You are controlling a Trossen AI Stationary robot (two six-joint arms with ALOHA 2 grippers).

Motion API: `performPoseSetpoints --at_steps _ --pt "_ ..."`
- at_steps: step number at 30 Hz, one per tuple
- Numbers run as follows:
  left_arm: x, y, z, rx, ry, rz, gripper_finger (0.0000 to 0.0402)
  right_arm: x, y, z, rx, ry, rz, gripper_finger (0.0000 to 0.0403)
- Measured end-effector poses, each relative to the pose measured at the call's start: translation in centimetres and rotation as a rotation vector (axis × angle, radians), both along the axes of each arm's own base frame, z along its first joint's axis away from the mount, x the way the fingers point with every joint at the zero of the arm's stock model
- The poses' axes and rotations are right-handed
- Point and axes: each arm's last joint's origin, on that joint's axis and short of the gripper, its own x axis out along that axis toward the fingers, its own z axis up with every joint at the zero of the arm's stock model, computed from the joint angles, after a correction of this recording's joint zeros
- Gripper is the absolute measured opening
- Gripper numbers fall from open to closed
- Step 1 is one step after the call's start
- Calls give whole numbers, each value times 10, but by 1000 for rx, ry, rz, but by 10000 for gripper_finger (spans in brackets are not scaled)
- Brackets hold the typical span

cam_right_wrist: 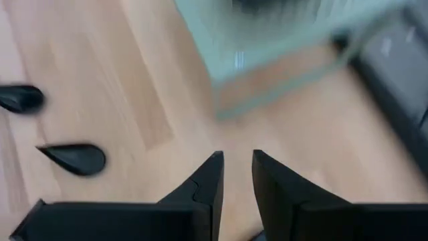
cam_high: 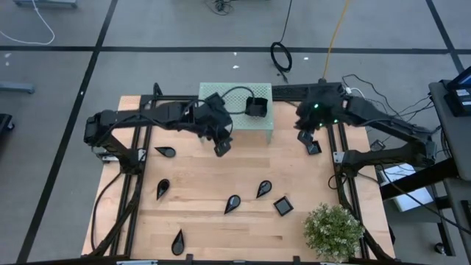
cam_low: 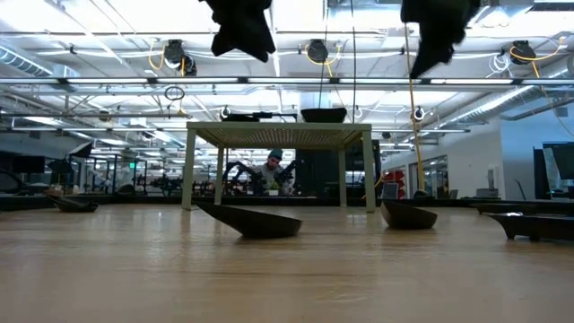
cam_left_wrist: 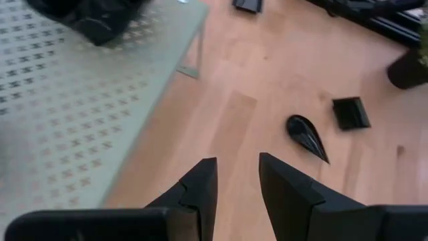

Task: Pick & Place Mini shaped plates
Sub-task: Stack the black square plate on top of the other black square plate on the shelf

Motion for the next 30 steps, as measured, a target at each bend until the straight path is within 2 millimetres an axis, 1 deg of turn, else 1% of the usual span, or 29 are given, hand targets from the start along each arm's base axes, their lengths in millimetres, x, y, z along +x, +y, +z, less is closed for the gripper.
performPoseSetpoints --at_steps 6,10,13,17,20,24,30 --pt "2 -13 0 -17 -3 -22 115 -3 2 -64 133 150 -101 71" --pt "2 -17 0 -34 -5 -13 115 -6 2 -100 203 166 -211 89" --pt "2 -18 0 -36 -5 -14 115 -8 2 -123 205 164 -320 109" --pt "2 -18 0 -39 -5 -11 115 -17 3 -145 197 199 -498 133" --pt "2 -18 0 -42 -6 -6 115 -24 5 -158 227 219 -615 142" --pt "2 -18 0 -35 -5 -15 115 -31 9 -173 248 250 -663 143" --pt "2 -18 0 -33 -5 -17 115 -39 12 -197 246 243 -670 135"
